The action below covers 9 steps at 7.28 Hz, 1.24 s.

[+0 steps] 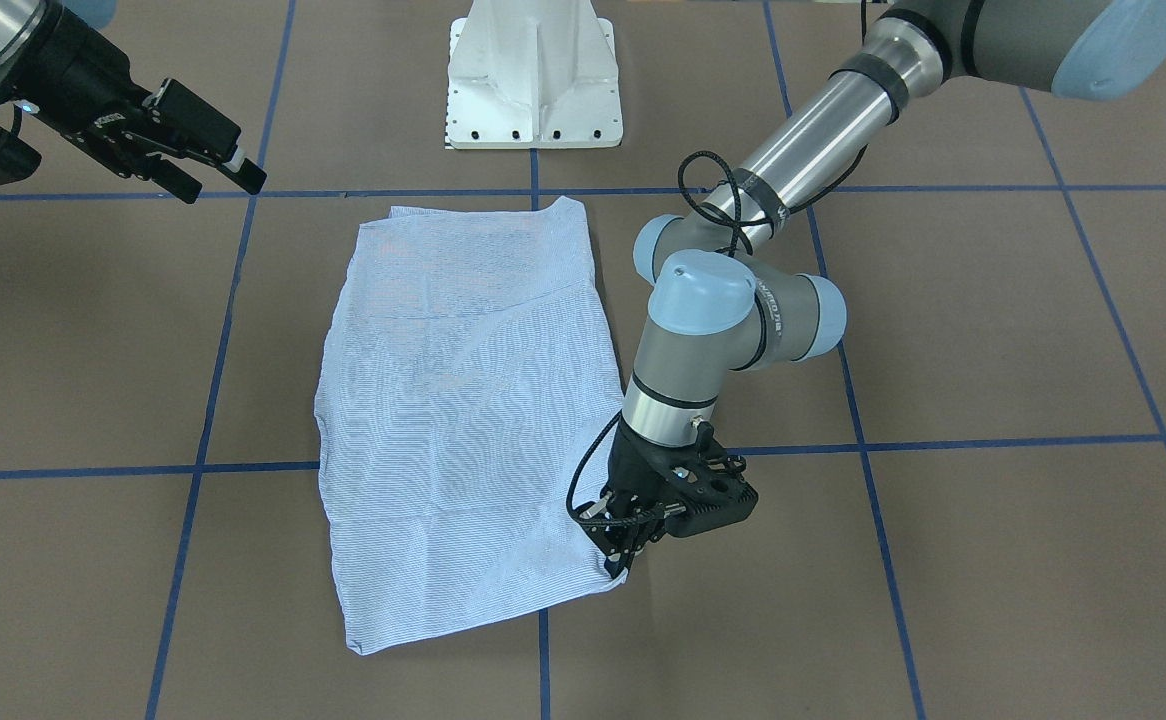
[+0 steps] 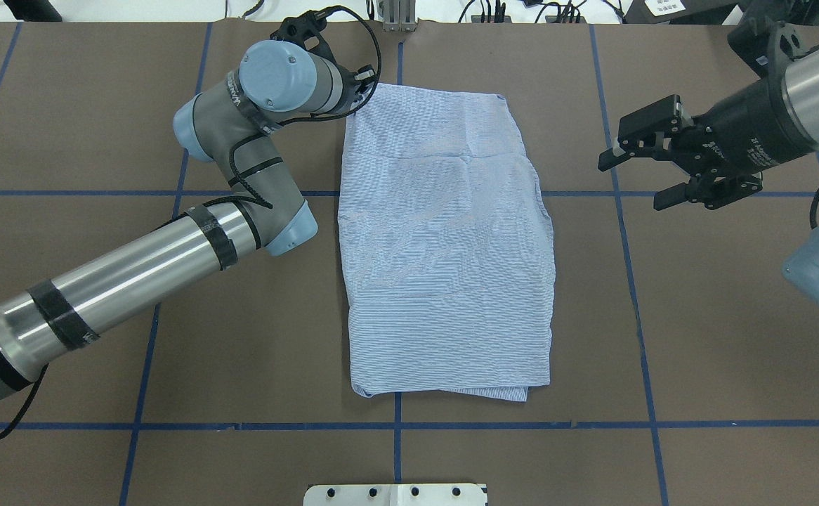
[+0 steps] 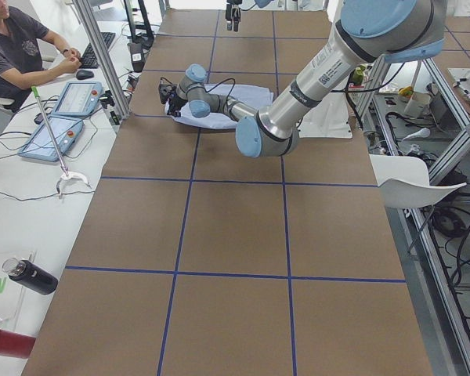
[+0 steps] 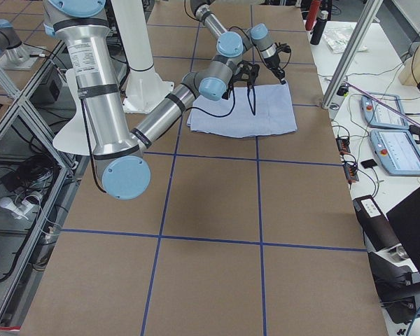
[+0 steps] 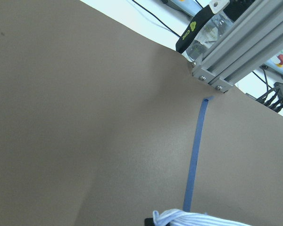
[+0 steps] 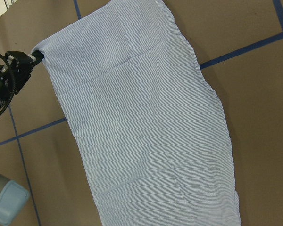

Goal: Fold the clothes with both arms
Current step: 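Drag the folded shirt farther from the robot with the left gripper, then release the shirt and move the left gripper back toward the robot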

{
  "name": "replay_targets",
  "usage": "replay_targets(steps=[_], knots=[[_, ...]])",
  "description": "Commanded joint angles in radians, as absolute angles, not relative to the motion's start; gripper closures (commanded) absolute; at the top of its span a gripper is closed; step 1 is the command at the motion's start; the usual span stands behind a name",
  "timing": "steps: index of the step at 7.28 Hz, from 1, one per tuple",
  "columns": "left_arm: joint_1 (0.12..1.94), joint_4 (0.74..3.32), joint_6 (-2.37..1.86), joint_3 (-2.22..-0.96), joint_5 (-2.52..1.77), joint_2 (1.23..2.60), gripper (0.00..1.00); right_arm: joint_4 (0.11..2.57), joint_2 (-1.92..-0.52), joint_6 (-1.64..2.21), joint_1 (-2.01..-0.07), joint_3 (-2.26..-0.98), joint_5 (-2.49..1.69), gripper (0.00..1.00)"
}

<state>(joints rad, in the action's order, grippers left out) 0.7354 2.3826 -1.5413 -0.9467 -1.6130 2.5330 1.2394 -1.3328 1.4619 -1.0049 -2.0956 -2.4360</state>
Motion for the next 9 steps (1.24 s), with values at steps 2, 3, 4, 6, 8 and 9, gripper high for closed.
replay_targets(steps=[2, 3, 4, 6, 8, 9], knots=[[0.749, 2.474, -1.539, -0.933, -1.603, 2.549, 1.0, 1.239, -1.333, 1.462, -1.014, -2.089, -2.436, 0.0], [0.749, 2.508, -1.539, -0.922, -1.583, 2.549, 1.0, 1.239, -1.333, 1.462, -1.014, -2.089, -2.436, 0.0], [0.749, 2.51, -1.539, -0.913, -1.582, 2.549, 0.54, 1.239, -1.333, 1.462, -1.014, -2.089, -2.436, 0.0], [0.749, 2.508, -1.539, -0.913, -1.551, 2.549, 0.01, 1.239, -1.333, 1.462, -1.014, -2.089, -2.436, 0.0], [0.765, 2.461, -1.478, -0.949, -1.609, 2.53, 0.01, 1.239, -1.335, 1.46, -1.011, -2.088, -2.413, 0.0], [0.765, 2.374, -1.476, -1.073, -1.702, 2.457, 0.01, 1.242, -1.338, 1.46, -1.008, -2.085, -2.407, 0.0]])
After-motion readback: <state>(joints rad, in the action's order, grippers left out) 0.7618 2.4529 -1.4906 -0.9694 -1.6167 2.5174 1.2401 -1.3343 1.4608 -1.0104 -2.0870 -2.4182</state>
